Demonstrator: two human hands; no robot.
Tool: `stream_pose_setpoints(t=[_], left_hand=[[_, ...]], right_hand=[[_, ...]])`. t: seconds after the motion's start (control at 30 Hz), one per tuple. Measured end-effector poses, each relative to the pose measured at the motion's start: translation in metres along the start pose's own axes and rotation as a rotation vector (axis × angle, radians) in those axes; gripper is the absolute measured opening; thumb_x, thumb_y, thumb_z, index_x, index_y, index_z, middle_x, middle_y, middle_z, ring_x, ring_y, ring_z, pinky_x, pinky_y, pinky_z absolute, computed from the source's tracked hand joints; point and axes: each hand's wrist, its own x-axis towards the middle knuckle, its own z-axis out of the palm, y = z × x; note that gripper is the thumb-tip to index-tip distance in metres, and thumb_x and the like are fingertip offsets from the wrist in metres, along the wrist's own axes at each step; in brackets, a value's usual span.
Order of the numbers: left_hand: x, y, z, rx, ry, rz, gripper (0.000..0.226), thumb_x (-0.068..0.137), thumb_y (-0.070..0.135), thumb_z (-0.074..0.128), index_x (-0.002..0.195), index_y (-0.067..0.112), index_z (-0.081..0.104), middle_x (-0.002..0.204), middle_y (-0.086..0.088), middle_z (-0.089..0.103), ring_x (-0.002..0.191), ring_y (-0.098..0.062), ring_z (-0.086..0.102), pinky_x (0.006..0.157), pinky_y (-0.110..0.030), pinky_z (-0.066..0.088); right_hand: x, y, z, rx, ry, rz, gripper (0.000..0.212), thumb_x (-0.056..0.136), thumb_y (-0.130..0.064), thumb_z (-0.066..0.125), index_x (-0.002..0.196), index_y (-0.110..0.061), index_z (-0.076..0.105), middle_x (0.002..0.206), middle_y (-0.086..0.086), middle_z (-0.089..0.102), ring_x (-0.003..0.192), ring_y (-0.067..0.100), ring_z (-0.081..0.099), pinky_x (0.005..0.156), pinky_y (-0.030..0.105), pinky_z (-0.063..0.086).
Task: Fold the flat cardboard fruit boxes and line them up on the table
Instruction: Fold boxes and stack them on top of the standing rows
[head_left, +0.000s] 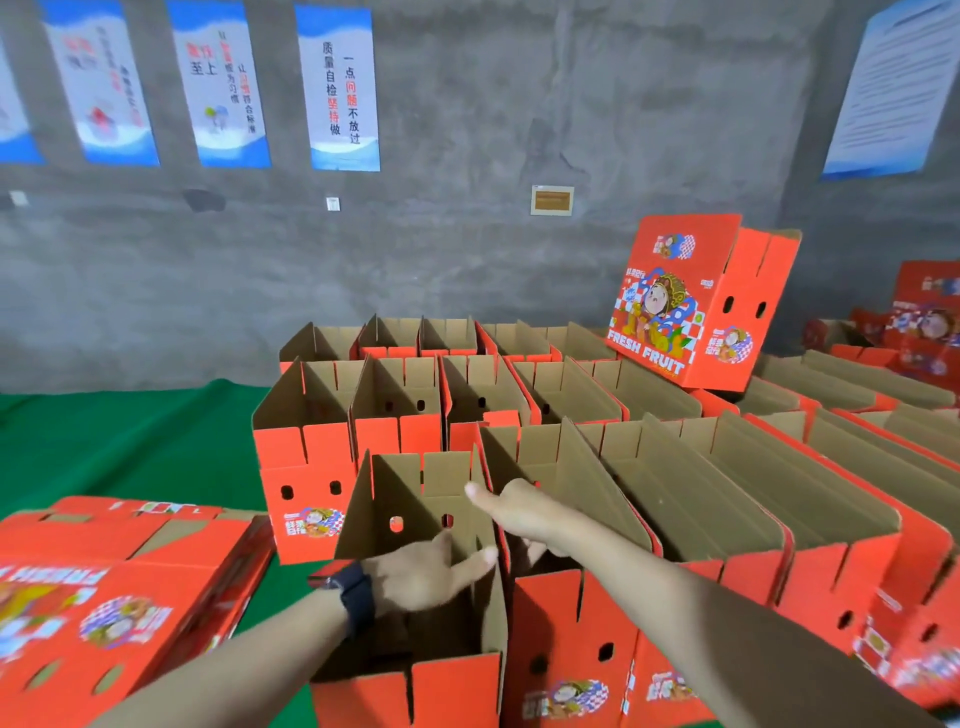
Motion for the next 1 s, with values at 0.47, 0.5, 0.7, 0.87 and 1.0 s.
stream_pose_setpoints(t=[0.47, 0.5, 0.7, 0.87, 1.0], left_hand=[[0.004, -0.074, -0.048, 0.763, 0.162, -0.372, 0.117, 0.060, 0.094, 0.034, 0.152, 0.031, -0.001, 0.154, -0.012, -0.028, 0.137, -0.047, -0.026, 0.106, -0.066, -0.012], [0.005, -0.081, -0.053, 0.773, 0.173, -0.395, 0.120, 0.058, 0.094, 0.038, 0.152, 0.030, -0.001, 0.155, -0.013, -0.026, 0.137, -0.049, -0.025, 0.104, -0.068, -0.014], [0.020, -0.082, -0.064, 0.563, 0.327, -0.394, 0.097, 0.077, 0.077, 0.045, 0.152, 0.031, 0.004, 0.160, -0.009, -0.007, 0.142, -0.047, -0.012, 0.108, -0.068, -0.011], [0.023, -0.040, -0.063, 0.268, 0.553, 0.007, 0.063, 0.095, 0.051, 0.043, 0.150, 0.028, 0.021, 0.160, -0.003, 0.012, 0.147, -0.028, 0.005, 0.115, -0.055, 0.004], [0.008, -0.008, -0.061, -0.039, 0.407, 0.432, 0.070, 0.089, 0.016, 0.064, 0.148, 0.029, 0.028, 0.153, 0.003, 0.028, 0.131, -0.020, 0.044, 0.105, -0.031, 0.041]], right_hand=[[-0.006, -0.036, 0.020, 0.011, -0.179, -0.152, 0.066, 0.093, -0.063, 0.039, 0.112, -0.003, 0.062, 0.096, 0.014, 0.069, 0.075, 0.021, 0.067, 0.072, 0.033, 0.056], [-0.010, -0.039, 0.014, -0.069, -0.263, -0.157, 0.074, 0.089, -0.068, 0.040, 0.119, -0.003, 0.060, 0.108, 0.014, 0.068, 0.081, 0.019, 0.067, 0.078, 0.032, 0.055], [-0.030, -0.021, 0.010, -0.782, -0.344, -0.283, 0.049, 0.077, -0.046, 0.075, 0.088, -0.001, 0.059, 0.075, 0.004, 0.055, 0.069, 0.024, 0.053, 0.059, 0.032, 0.040], [-0.040, -0.010, 0.008, -0.743, -0.071, -0.394, 0.023, 0.089, -0.015, 0.060, 0.070, -0.004, 0.054, 0.072, 0.014, 0.055, 0.071, 0.035, 0.053, 0.061, 0.034, 0.042], [-0.040, -0.024, -0.025, -0.725, -0.042, -0.443, 0.027, 0.091, -0.024, 0.063, 0.113, -0.010, 0.068, 0.118, 0.013, 0.064, 0.107, 0.031, 0.056, 0.082, 0.031, 0.044]])
